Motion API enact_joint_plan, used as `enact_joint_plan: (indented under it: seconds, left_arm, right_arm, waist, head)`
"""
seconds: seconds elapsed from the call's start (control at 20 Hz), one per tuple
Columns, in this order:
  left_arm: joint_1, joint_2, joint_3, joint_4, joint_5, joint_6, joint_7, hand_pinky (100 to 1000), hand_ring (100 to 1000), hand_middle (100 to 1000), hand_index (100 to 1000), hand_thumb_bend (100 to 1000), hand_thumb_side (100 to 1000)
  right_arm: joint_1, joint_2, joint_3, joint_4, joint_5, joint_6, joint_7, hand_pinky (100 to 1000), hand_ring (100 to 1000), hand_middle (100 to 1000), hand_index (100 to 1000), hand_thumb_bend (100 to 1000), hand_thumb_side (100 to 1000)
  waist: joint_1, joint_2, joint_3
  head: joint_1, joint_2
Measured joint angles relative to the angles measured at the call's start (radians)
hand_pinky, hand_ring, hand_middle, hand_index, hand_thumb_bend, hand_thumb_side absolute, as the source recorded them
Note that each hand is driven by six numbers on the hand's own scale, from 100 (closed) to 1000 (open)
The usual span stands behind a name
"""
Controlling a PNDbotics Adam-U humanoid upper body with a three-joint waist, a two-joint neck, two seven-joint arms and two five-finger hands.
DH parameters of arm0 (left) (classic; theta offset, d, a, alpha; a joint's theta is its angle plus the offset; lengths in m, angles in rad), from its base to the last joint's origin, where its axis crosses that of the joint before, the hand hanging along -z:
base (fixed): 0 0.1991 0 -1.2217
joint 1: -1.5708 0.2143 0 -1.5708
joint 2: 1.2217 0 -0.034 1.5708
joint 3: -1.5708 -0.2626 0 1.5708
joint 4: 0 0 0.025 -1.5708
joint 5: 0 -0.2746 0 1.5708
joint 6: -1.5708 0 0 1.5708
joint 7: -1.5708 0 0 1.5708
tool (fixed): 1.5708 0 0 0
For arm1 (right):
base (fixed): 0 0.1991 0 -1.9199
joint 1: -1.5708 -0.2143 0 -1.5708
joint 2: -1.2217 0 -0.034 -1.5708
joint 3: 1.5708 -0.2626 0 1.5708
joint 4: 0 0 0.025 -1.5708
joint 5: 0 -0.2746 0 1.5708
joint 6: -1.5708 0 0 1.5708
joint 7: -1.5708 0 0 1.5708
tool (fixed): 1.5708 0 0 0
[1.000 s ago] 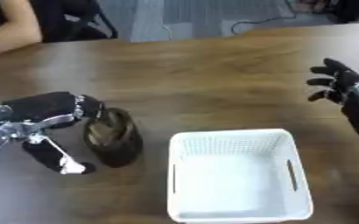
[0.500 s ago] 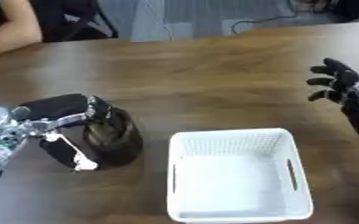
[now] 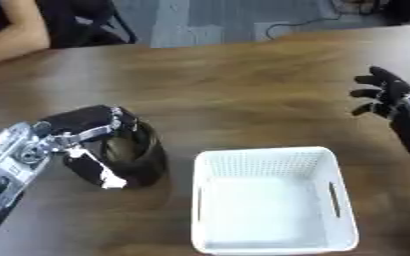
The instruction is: Pick up objects on the table and place them in the box.
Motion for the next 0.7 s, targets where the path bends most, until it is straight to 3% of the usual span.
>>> enact_joint_plan:
  seconds: [0.4,0.7]
  left_arm:
    - [0.013,0.013,0.002,-0.038,-0.009,0.061,-0.003,100,100,408,515,491,329]
    - [0.018,0.027,-0.007,-0.078,-0.063,0.1,-0.034,100,100,455,546,511,334]
  right_arm:
    - [0.0,0.0,0.0,0.0,0.002,0.0,0.0,653,826,872,1000,100,1000]
    - [0.0,0.0,0.0,0.0,0.002,0.0,0.0,653,826,872,1000,100,1000]
  waist:
    - [0.0,0.0,0.001]
    - [0.0,0.0,0.007]
  head:
    - [0.0,0.006]
    - [0.0,0.008]
